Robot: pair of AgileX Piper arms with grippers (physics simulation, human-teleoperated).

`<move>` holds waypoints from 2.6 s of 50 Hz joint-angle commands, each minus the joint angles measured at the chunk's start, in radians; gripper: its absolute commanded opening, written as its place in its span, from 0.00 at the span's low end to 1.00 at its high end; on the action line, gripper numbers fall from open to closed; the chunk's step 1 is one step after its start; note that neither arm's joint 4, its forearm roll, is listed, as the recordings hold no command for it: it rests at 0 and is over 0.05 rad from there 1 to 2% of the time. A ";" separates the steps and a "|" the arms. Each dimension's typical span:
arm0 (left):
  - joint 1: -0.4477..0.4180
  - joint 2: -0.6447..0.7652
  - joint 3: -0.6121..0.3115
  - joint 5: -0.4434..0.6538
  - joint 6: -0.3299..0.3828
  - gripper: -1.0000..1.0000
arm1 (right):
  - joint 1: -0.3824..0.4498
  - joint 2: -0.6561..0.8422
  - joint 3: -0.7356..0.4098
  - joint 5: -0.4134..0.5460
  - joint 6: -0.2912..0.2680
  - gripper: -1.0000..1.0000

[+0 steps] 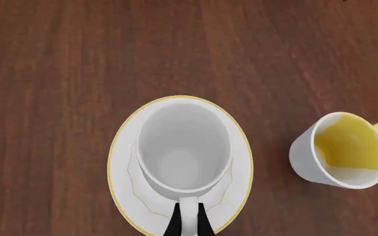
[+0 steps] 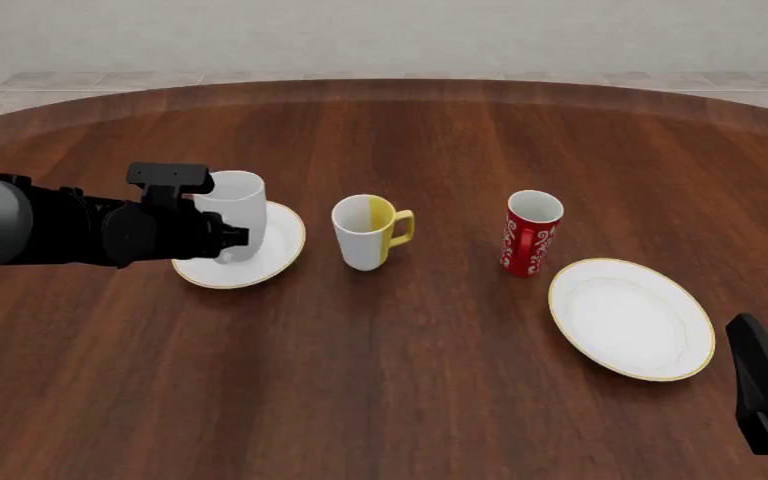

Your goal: Put the white mug on the left plate.

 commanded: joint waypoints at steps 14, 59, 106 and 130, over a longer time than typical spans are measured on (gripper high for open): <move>0.006 0.017 0.001 0.004 0.004 1.00 | 0.002 0.000 0.000 0.001 -0.003 1.00; 0.001 0.035 0.046 -0.036 -0.013 1.00 | 0.001 0.000 0.000 -0.001 -0.004 1.00; -0.005 -0.018 0.094 -0.039 -0.026 1.00 | 0.004 0.003 0.000 -0.005 -0.013 1.00; -0.004 -0.062 0.105 -0.024 -0.017 1.00 | 0.005 0.001 0.000 -0.001 -0.015 1.00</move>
